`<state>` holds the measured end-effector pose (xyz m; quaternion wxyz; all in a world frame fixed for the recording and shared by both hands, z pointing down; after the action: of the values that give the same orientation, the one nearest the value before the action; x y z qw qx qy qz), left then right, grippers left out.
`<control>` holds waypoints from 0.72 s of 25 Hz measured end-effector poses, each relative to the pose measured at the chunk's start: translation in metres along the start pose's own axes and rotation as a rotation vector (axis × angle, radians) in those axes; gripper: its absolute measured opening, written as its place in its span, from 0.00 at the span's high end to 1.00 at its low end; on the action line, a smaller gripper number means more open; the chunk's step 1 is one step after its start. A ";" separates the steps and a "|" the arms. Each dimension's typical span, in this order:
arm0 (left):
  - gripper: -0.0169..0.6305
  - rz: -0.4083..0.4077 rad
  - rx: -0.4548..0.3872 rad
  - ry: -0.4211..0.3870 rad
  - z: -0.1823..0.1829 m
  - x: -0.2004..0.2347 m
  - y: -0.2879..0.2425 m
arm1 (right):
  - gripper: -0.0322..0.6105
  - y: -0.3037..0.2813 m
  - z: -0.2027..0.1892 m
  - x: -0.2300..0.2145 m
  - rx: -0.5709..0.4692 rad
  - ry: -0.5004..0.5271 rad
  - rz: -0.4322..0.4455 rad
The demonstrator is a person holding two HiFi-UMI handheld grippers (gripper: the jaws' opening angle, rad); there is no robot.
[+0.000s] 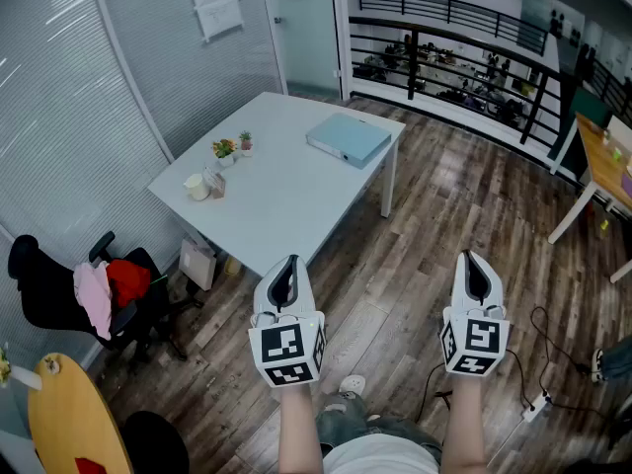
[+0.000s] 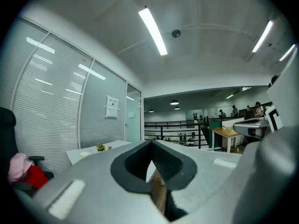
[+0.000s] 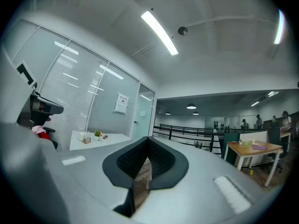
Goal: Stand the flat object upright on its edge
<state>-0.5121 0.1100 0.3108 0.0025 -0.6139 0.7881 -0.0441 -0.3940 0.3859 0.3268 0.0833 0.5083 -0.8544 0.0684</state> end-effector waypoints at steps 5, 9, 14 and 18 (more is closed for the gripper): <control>0.97 0.000 0.003 0.000 -0.004 0.002 -0.002 | 0.93 -0.003 -0.003 0.002 0.000 -0.003 -0.002; 0.97 0.003 0.009 0.005 -0.005 0.003 -0.004 | 0.93 -0.005 -0.004 0.003 0.004 -0.001 0.003; 0.97 0.004 0.019 0.006 -0.008 0.008 -0.012 | 0.93 -0.013 -0.006 0.005 0.013 -0.001 0.005; 0.97 0.010 0.030 0.009 -0.008 0.018 -0.026 | 0.93 -0.028 -0.011 0.009 0.022 -0.026 0.008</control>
<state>-0.4923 0.0870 0.3218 0.0085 -0.6098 0.7904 -0.0585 -0.3728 0.3674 0.3405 0.0663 0.5066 -0.8567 0.0714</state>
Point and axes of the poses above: the fingertips, and each gripper's own axes: y backward along the fingers, x to its left, z out of its top, the point moved 4 cm from there along y, backward along the fingers, and after that the axes turned 4 degrees about y, right-handed, at the moved point
